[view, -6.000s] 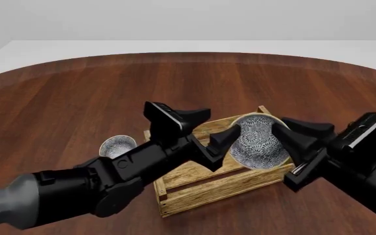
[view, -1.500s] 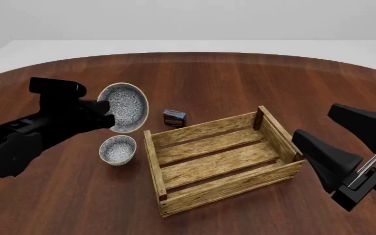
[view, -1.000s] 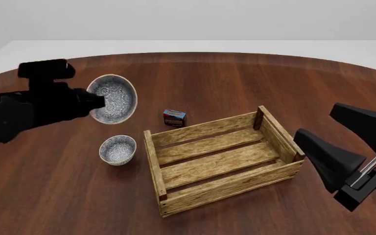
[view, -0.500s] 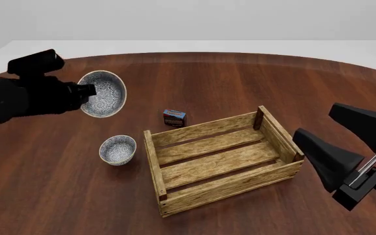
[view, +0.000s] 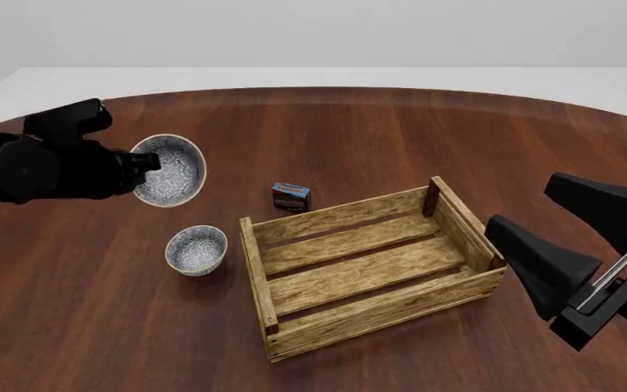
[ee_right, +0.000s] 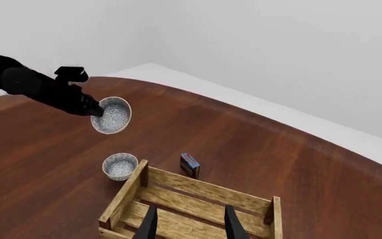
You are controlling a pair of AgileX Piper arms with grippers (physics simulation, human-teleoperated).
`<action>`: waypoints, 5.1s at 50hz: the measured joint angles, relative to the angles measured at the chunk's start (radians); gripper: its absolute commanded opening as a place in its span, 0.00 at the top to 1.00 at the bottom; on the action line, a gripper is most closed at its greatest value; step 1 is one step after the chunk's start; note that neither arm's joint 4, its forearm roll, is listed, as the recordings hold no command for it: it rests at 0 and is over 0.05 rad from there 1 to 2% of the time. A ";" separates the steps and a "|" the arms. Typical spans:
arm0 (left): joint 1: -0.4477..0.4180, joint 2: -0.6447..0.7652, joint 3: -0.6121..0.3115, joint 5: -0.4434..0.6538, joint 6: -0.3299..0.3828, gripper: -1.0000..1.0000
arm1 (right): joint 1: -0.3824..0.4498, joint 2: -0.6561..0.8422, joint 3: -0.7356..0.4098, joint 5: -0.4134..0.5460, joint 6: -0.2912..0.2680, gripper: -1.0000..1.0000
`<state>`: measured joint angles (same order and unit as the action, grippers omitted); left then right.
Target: Stack the right bowl on the left bowl and place them in the tray.
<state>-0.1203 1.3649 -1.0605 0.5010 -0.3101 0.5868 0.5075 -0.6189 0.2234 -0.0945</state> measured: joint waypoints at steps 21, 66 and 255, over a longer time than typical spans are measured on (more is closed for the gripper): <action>-0.002 0.052 0.065 -0.089 -0.066 1.00 | 0.000 0.000 0.002 -0.001 -0.002 0.00; -0.013 0.178 0.194 -0.297 -0.176 1.00 | -0.001 0.005 0.010 -0.009 -0.008 0.00; -0.015 0.015 0.222 -0.136 0.322 0.00 | -0.015 0.048 0.036 -0.056 -0.030 0.00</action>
<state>-0.1355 1.3795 -0.8380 0.3649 0.0123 0.5716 0.5555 -0.5832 0.1674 -0.1241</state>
